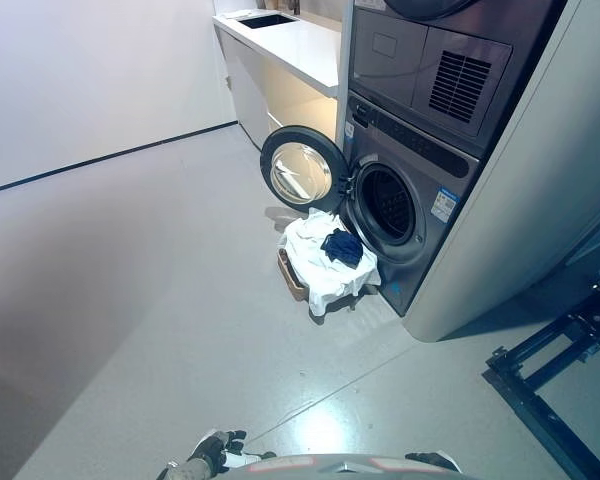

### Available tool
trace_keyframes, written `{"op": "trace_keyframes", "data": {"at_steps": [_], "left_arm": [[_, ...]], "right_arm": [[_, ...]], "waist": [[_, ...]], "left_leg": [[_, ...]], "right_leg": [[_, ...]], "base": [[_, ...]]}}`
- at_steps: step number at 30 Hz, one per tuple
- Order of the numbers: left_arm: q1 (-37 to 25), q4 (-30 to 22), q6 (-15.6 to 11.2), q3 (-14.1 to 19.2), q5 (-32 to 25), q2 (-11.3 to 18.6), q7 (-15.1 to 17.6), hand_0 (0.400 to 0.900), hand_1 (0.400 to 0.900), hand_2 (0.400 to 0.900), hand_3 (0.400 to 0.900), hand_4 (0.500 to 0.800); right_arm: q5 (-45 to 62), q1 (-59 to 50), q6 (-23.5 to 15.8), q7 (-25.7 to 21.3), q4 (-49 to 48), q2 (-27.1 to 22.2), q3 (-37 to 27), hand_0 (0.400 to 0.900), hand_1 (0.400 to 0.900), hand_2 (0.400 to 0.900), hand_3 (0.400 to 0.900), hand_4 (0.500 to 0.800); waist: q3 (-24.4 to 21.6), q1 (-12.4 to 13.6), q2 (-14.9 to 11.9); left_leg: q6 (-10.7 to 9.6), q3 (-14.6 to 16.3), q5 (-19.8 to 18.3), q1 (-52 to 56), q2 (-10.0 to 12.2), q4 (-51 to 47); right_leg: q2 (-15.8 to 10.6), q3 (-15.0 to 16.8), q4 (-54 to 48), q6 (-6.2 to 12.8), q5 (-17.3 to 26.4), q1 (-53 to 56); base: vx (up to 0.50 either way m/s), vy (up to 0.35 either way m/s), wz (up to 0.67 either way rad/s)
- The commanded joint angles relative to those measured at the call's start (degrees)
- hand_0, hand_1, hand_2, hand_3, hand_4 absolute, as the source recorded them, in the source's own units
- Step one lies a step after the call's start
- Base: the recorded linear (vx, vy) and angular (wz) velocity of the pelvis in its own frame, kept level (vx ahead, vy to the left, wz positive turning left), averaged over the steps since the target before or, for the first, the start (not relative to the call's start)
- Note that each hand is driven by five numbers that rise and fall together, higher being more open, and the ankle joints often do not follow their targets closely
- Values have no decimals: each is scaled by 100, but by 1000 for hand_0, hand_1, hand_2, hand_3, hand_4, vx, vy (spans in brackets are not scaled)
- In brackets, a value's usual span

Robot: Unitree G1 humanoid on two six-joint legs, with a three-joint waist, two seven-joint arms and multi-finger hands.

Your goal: Put the clothes in the basket into the washing machine.

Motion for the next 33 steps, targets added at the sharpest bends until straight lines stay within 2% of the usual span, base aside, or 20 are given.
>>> {"op": "trace_keyframes", "data": {"at_steps": [1,9,16,22,24,27,28,29,31,33], "left_arm": [[-287,50,-80,-76,-43,-157,0,900,900,900,900,800],[-273,104,-40,33,-42,-134,21,900,900,900,900,800],[-317,329,8,175,-16,-98,71,900,900,900,900,800],[-362,446,27,379,-61,-49,79,900,900,900,900,800],[-371,449,28,429,-79,-26,55,900,900,900,900,800],[-354,480,52,473,-118,-8,1,900,900,900,900,800],[-364,478,56,470,-163,2,-18,900,900,900,900,800],[-385,484,64,455,-196,25,-24,900,900,900,900,800],[-414,523,92,475,-191,63,-42,900,900,900,900,800],[-424,529,73,486,-176,70,-18,900,900,900,900,800]], "right_arm": [[-134,-85,14,-70,451,-257,-157,900,900,900,900,800],[-166,-79,73,-78,481,-294,-233,900,900,900,900,800],[-188,-103,103,-72,468,-342,-301,900,900,900,900,800],[-289,-161,150,-69,560,-403,-401,900,900,900,900,800],[-351,-144,175,-57,631,-437,-458,900,900,900,900,800],[-417,-93,195,-53,695,-505,-532,900,900,900,900,800],[-413,-88,194,-46,717,-539,-545,900,900,900,900,800],[-410,-101,193,-53,717,-556,-540,900,900,900,900,800],[-317,-55,168,-59,708,-579,-644,900,900,900,900,800],[-262,-17,153,-39,745,-572,-694,900,900,900,900,800]], "waist": [[-74,187,89],[-47,204,72],[18,237,60],[110,281,24],[157,262,7],[326,160,14],[409,86,64],[505,36,130],[569,-90,246],[551,-188,263]], "left_leg": [[199,-245,-144,-28,-283,-10],[226,-262,-175,-31,-302,3],[328,-284,-237,-61,-405,49],[526,-248,-439,-71,-593,221],[625,-251,-539,-28,-707,307],[761,-249,-657,153,-848,415],[803,-298,-658,207,-864,434],[824,-341,-647,258,-829,433],[805,-466,-745,375,-734,458],[768,-623,-906,543,-732,503]], "right_leg": [[-76,-32,602,115,533,-516],[-110,-71,615,126,534,-518],[-220,-50,753,194,554,-591],[-475,120,1396,295,621,-804],[-634,212,1908,310,861,-929],[-821,466,2962,307,1748,-1354],[-789,660,3353,291,1975,-1514],[-747,732,3683,247,2006,-1756],[-569,813,3931,156,1656,-2195],[-488,825,3455,72,1386,-2381]], "base": [[0,0,0],[5,13,4],[29,58,4],[75,110,-3],[137,170,2],[135,186,6],[93,191,10],[127,147,23],[224,68,26],[339,-26,30]]}}
